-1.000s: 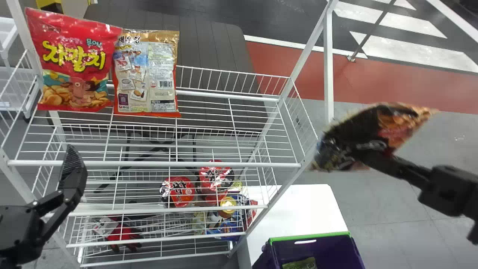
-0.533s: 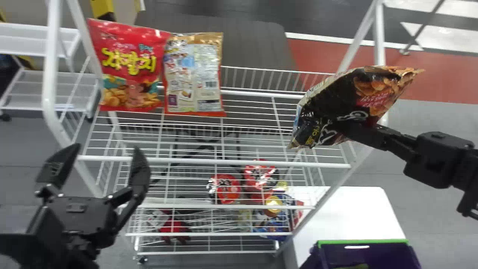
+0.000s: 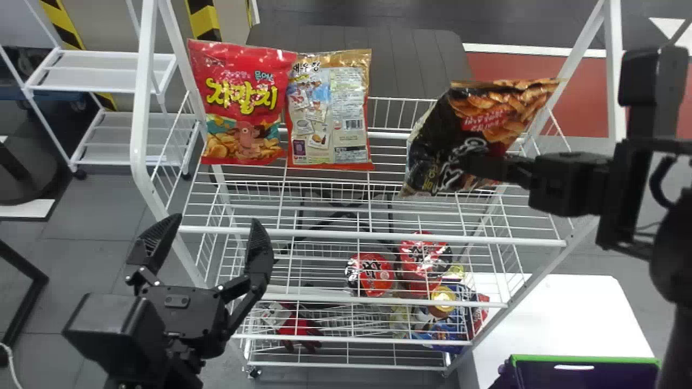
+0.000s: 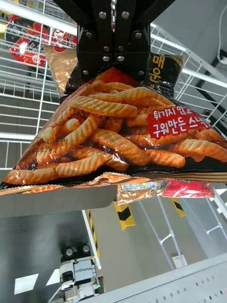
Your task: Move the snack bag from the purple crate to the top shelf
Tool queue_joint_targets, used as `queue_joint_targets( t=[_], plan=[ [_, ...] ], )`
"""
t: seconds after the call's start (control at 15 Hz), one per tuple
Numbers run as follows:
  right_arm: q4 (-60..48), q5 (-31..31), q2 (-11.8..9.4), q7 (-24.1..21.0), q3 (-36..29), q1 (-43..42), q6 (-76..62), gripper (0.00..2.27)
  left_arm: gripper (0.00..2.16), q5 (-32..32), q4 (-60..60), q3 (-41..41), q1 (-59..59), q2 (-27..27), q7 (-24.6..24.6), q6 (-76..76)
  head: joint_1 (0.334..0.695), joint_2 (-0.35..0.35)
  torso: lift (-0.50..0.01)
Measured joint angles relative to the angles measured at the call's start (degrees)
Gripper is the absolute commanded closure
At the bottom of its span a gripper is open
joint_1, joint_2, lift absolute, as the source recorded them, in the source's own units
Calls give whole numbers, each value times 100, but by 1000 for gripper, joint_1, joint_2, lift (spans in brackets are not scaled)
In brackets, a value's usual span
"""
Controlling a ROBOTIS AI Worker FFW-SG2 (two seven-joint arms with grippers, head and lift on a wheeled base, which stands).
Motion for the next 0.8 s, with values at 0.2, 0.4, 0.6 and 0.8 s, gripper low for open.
queue_joint_targets(
  t=[0.2, 0.4, 0.6, 0.8],
  plan=[
    [819, 293, 0, -260, 226, -769, 0, 1615, 107, -74, -44, -33, 52, 16, 39, 32, 695, -28, 0],
    [1862, 462, 0, -513, 353, -1374, 0, 1615, 107, -101, -46, -14, 117, 40, 45, 2, 695, -38, 0],
    [2663, 419, 0, -692, 318, -1752, 0, 1615, 107, -102, -30, 16, 135, 43, 36, -34, 695, -42, 0],
    [3116, 232, 0, -1059, 322, -1897, 0, 1615, 107, -102, 9, 18, 108, 43, 25, -47, 695, -49, 0]
  ],
)
